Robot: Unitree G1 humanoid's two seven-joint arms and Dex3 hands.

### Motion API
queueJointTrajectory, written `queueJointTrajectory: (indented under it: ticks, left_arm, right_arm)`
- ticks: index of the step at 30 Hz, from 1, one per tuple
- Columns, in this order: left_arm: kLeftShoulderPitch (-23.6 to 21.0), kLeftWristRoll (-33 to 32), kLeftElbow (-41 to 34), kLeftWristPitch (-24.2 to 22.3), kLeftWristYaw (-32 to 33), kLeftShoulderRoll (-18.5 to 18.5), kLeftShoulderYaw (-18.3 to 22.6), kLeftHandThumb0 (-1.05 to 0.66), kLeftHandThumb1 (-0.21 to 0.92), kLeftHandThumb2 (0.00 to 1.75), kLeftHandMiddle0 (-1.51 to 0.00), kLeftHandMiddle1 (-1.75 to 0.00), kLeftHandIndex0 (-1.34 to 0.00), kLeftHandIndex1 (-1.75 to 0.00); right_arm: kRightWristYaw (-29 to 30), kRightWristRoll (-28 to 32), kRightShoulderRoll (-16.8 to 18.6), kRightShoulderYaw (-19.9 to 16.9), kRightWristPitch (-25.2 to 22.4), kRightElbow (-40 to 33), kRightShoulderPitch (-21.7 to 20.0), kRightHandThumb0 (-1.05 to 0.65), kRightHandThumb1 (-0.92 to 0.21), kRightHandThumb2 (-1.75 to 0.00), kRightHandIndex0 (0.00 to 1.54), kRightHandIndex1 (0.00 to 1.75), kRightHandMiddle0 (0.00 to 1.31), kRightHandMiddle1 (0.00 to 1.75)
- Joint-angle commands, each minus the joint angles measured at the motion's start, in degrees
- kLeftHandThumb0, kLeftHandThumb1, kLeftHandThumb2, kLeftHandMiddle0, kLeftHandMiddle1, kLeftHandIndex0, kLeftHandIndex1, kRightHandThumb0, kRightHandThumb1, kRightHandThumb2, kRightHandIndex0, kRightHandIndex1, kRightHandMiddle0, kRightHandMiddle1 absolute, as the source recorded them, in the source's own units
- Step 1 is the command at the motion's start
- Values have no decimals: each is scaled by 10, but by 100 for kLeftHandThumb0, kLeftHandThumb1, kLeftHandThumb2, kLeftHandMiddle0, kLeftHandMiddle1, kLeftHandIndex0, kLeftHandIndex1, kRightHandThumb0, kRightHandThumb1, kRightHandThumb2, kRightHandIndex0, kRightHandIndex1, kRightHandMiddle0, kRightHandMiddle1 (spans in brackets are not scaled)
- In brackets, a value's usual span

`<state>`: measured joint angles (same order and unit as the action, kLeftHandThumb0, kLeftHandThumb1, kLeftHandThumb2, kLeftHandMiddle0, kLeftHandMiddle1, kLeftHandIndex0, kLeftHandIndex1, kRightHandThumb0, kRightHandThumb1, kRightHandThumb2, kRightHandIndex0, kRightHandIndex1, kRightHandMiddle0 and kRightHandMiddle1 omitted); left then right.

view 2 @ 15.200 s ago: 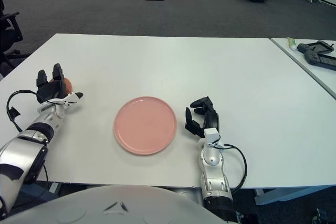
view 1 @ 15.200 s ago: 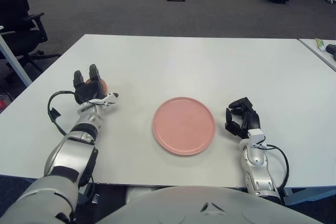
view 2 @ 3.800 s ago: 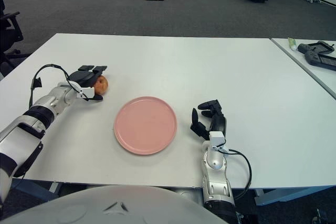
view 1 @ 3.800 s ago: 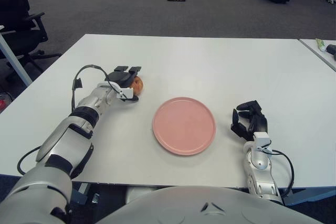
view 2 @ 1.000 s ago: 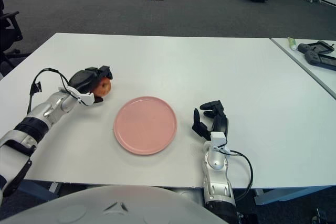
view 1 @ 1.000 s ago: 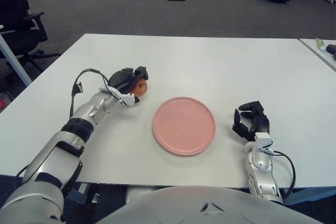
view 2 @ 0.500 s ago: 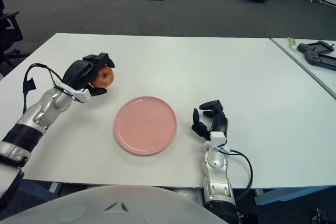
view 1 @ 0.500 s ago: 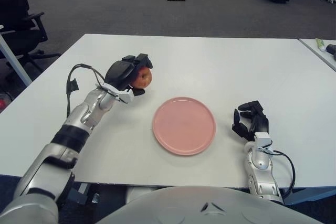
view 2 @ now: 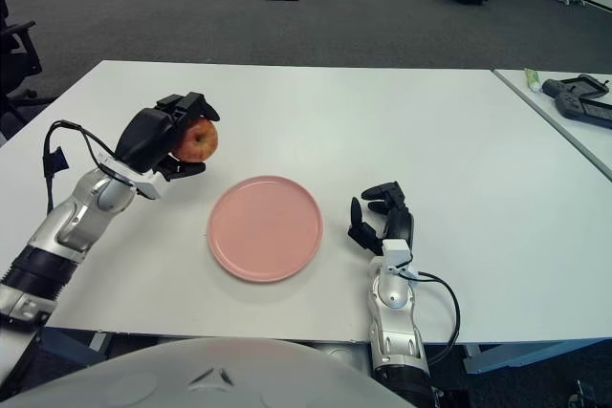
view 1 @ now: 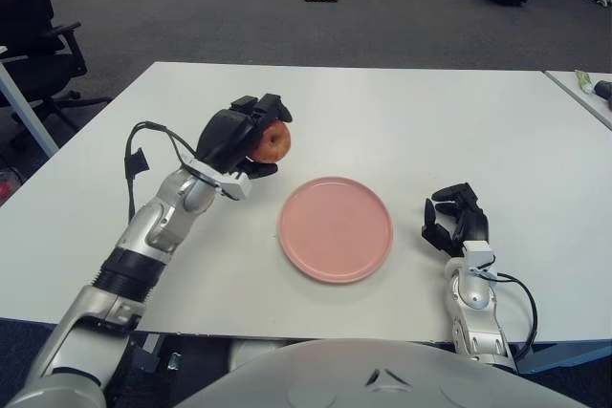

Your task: Put the apple into the plate.

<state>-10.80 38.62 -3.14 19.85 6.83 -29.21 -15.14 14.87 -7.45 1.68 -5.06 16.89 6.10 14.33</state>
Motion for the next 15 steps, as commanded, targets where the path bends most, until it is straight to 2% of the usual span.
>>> queueJointTrajectory:
  ticks: [1, 7, 15]
  left_arm:
    - [16, 12, -40, 2, -28, 11, -19, -50, 24, 141, -127, -175, -67, -175]
    - [21, 25, -50, 24, -53, 23, -50, -49, 26, 139, -126, -175, -65, -175]
    - [-6, 28, 2, 94, -80, 26, -91, -49, 26, 138, -125, -175, -65, -175]
  right_arm:
    - [-3, 4, 1, 0, 5, 0, -9, -40, -61, -96, 68, 175, 39, 175]
    - [-7, 7, 2, 1, 1, -3, -8, -40, -60, -96, 67, 175, 39, 175]
    - [-15, 8, 2, 1, -3, -4, -9, -40, -60, -96, 69, 175, 39, 175]
